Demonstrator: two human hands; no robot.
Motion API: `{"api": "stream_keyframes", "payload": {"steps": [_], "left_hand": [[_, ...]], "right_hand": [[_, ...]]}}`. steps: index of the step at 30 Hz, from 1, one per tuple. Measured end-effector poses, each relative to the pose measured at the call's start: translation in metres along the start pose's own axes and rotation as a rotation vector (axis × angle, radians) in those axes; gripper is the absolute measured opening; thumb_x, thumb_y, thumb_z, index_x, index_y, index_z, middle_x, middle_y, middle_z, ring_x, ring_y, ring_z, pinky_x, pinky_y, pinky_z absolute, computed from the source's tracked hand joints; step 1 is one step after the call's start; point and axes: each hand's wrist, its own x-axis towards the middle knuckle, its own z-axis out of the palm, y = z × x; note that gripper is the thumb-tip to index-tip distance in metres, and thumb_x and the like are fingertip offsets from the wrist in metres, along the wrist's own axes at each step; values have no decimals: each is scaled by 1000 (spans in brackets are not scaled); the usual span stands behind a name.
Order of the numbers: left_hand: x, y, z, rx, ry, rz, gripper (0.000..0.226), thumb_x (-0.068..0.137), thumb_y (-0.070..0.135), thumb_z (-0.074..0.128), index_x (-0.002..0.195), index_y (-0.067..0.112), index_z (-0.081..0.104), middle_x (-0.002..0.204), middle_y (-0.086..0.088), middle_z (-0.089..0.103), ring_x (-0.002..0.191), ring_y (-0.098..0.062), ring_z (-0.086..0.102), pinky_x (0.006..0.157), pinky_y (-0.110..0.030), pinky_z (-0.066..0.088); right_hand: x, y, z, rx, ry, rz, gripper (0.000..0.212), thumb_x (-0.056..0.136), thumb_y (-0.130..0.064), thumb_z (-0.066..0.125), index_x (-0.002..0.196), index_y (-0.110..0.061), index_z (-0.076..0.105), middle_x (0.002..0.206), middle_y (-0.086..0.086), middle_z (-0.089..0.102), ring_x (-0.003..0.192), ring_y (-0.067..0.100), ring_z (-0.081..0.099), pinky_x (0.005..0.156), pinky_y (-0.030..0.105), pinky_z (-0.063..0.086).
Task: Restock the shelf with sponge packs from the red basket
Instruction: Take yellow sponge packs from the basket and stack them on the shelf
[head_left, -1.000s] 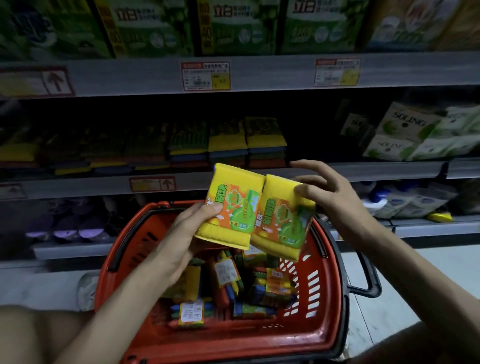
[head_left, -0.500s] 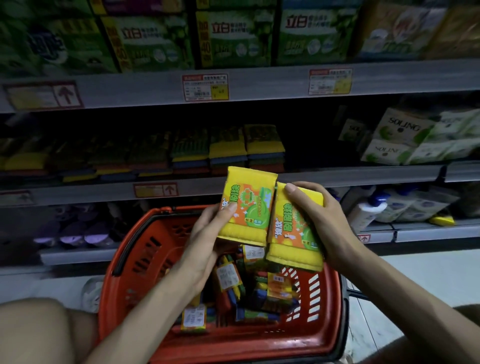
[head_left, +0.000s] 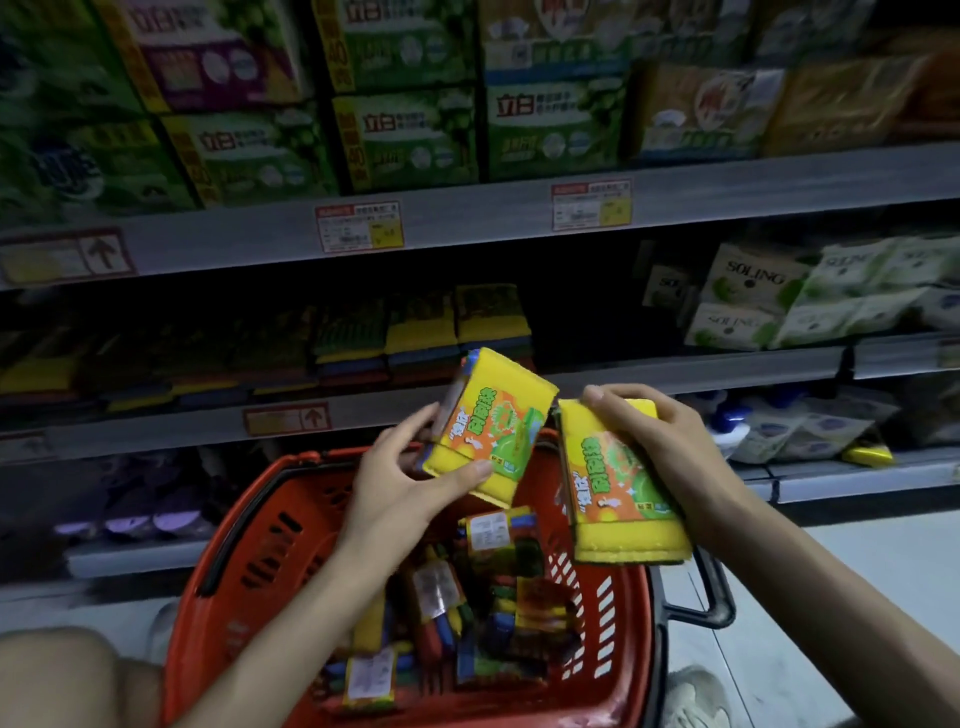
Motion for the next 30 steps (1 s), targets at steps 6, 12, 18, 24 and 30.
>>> {"api": "stream_keyframes", "payload": {"steps": [6,12,18,24,30], "left_hand": [[18,16,27,-146,110,43,58,67,31,93,120,29,69,101,9,78,95,1,71,77,-18,57],[27,30,64,-278,192,108,49,73,32,90,114,28,63,109,6,76,104,-10,71,83,-26,58],[32,53,96,-345,213,223,45,77,29,88,111,20,60,103,5,76,98,-6,73,82,-28,61],[57,52,125,-208,249,242,34,81,49,82,111,36,71,120,10,63,112,-4,62,96,-31,54],[72,46,156,-299,244,134,41,83,22,84,123,20,74,111,4,77,98,-6,74,87,-31,61]], "right_hand": [[-1,-1,-16,-66,-105,-22,33,82,-40,78,113,-32,73,97,5,79,81,27,78,68,35,63],[0,0,-26,-85,-162,-101,48,78,-43,85,123,-36,68,99,-14,74,85,21,78,69,28,62],[6,5,-38,-139,-155,-180,70,69,-52,83,133,-52,56,112,-17,69,95,14,75,80,31,62],[16,5,-51,-82,-144,-242,78,79,-26,87,140,-52,47,126,-36,62,98,15,76,76,26,61],[40,14,-59,-99,-32,-257,94,73,-37,91,150,-53,39,138,-32,56,112,4,69,82,31,62]]}}
